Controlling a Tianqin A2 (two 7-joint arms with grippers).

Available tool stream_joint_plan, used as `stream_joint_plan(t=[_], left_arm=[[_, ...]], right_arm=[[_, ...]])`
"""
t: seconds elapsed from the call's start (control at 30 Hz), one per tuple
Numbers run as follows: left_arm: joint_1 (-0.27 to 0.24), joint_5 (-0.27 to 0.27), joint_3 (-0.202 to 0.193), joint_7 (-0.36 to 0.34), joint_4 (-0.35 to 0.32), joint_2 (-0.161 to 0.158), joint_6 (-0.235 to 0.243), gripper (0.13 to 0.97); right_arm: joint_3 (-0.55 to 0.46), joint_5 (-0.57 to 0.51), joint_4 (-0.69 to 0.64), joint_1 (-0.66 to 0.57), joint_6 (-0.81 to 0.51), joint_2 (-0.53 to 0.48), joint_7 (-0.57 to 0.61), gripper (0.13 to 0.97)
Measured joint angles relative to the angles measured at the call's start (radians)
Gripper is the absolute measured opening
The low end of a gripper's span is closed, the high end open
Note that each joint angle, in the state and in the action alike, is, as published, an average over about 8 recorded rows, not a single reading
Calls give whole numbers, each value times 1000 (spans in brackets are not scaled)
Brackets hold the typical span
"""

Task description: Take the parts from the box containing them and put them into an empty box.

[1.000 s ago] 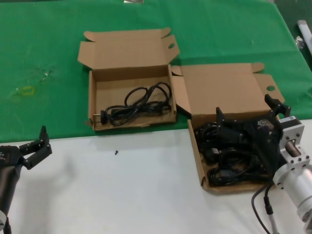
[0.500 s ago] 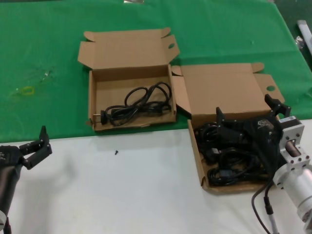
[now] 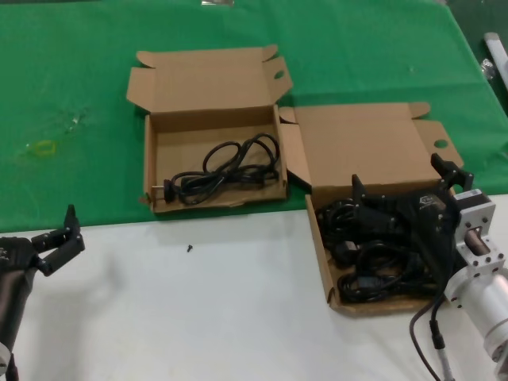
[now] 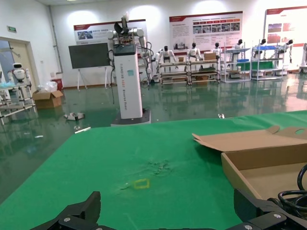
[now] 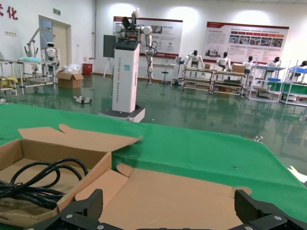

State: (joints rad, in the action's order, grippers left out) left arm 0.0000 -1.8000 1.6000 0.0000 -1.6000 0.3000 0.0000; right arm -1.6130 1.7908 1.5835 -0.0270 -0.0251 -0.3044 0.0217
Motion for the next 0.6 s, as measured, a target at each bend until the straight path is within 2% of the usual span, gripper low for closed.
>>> stream_joint_plan(t=[0.6], left_arm=[[0, 0, 0, 0, 0, 0, 0, 966]], right_arm=[[0, 0, 0, 0, 0, 0, 0, 966]])
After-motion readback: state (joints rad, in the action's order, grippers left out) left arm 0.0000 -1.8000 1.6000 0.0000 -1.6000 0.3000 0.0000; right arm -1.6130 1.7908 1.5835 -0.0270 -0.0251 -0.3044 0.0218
